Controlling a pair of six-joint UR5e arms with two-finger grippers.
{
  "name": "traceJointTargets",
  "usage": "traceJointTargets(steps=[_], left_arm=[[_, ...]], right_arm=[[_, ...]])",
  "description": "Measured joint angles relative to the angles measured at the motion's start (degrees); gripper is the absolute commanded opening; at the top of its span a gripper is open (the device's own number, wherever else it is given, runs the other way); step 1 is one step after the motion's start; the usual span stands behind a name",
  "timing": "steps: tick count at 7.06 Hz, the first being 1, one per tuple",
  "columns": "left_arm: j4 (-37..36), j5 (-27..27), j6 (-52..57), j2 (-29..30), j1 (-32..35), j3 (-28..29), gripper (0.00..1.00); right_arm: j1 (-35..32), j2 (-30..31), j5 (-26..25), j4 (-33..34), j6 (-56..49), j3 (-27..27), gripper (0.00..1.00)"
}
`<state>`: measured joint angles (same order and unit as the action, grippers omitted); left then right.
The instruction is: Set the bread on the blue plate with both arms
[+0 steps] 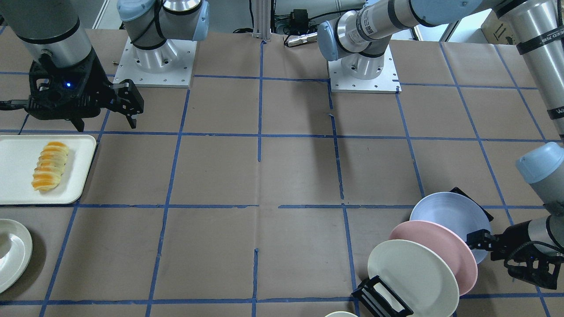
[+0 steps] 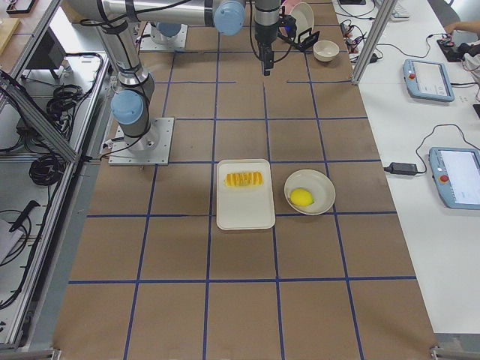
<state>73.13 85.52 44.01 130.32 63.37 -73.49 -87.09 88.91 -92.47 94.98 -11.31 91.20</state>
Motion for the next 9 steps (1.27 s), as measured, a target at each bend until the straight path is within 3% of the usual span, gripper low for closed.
traceJointTargets(steps=[2, 5, 7, 9], left_arm=[[0.9, 0.5, -2.6, -0.5, 0.0, 0.0, 0.04], [2.8, 0.8, -3.8, -2.0, 0.1, 0.0, 0.03], [8.7, 0.9, -3.9, -6.0, 0.2, 0.0, 0.02], [14.9, 1.1, -4.1, -10.9, 0.1, 0.0, 0.02]], right_arm=[[0.9, 0.0, 0.2, 0.1, -3.8, 0.2, 1.00], [7.2, 0.0, -0.1, 3.0, -13.2, 4.6, 1.00], [15.1, 0.0, 0.0, 9.1, -20.4, 10.9, 1.00], [22.0, -0.1, -0.2, 11.7, -27.6, 13.5, 1.00]])
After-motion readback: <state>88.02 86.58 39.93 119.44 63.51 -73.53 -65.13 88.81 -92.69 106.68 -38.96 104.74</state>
